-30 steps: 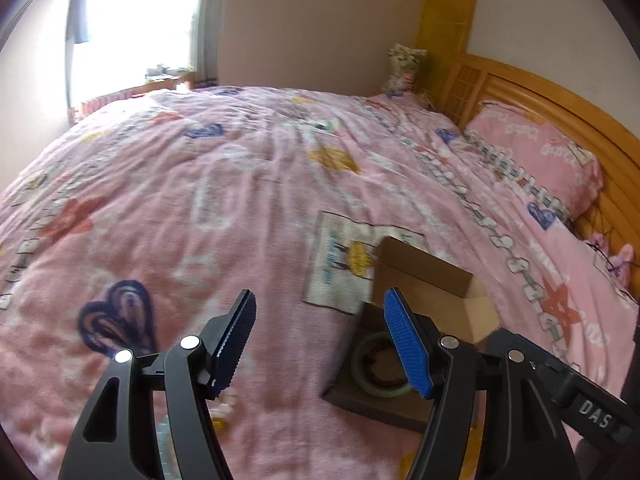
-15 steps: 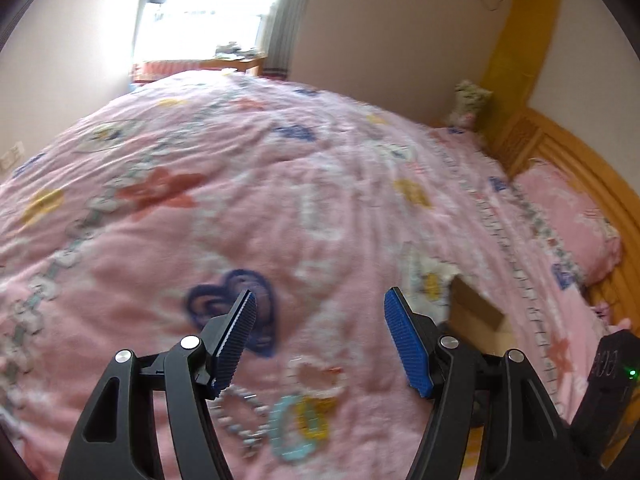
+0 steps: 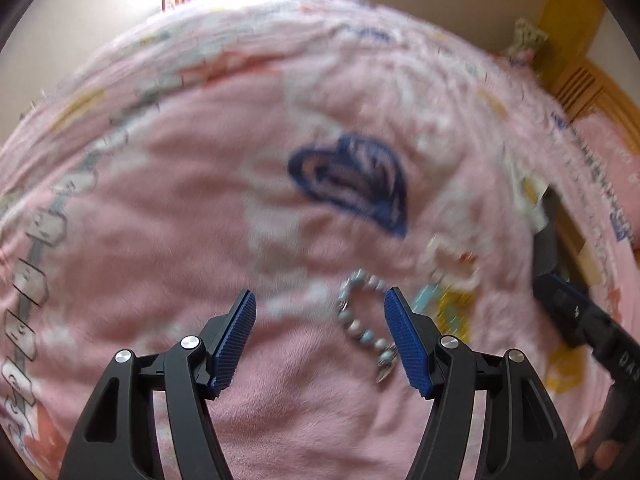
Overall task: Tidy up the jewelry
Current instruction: 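Move both tools back to the remaining bracelets, then grasp the grey-blue bead bracelet with the left tool while the right tool grasps the white bead bracelet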
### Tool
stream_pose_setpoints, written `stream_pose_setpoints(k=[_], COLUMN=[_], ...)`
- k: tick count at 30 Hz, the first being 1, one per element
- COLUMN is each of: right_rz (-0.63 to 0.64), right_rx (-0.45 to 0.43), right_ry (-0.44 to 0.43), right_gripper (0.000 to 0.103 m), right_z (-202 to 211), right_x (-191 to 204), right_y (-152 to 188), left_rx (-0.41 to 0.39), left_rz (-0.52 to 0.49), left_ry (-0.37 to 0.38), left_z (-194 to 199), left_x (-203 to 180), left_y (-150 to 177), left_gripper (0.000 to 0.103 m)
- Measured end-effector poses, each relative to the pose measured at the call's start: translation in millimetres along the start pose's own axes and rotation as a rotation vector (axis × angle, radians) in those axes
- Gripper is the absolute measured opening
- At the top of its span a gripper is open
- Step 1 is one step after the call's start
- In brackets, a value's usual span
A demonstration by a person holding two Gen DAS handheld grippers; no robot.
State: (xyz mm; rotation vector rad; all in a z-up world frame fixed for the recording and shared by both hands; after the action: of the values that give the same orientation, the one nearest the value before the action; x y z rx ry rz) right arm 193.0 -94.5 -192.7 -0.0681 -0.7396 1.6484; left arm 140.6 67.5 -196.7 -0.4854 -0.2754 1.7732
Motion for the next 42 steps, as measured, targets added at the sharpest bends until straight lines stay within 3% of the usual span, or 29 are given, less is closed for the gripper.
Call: stream_pose_setpoints(k=[8, 16, 24, 31, 36, 42], right_rz=[-0.088, -0.182, -0.181, -0.163, -0.167, -0.119], right_rx=[0.068, 0.042, 0.024, 0.016, 0.014, 0.007], right_ry=[0.008, -0.070, -0.058, -0.027, -0.031, 0.012], right_gripper=[0.047, 0.047, 0.046, 0.037, 0.037, 0.035], right_z=[-42, -61, -72, -80, -82, -84], right_x=[-30, -40, -39, -36, -36, -30], right_y=[13, 8, 2, -1, -1, -1], left_rx=[0.069, 0.079, 0.070, 0.050, 0.035, 0.030], left_rz=[0.021, -0.009, -0.004, -0.058, -0.014, -0.039], left_ry=[0.044, 0.047, 0.030, -0.082, -0.066, -0.080], left_z=[-26, -36, -44, -50, -54, -55], left_x=[7, 1, -2, -7, -7, -15], left_y=[12, 12, 7, 3, -3, -4], left_gripper=[0.067, 0.067, 0.067, 0.039, 0.030, 0.018])
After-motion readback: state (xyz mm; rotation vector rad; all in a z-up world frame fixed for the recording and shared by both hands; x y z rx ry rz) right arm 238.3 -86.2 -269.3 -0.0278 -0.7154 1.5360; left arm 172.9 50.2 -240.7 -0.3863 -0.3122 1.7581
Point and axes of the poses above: each gripper's, at about its wrist camera, not at the fingertips, and z roughly against the way its jaws point, x to its left, y to its underside, the point moved 9 cm from there along -z, roughly the way its jaws point, and after that the axes turned 3 degrees about y, right-handed, at the moved point
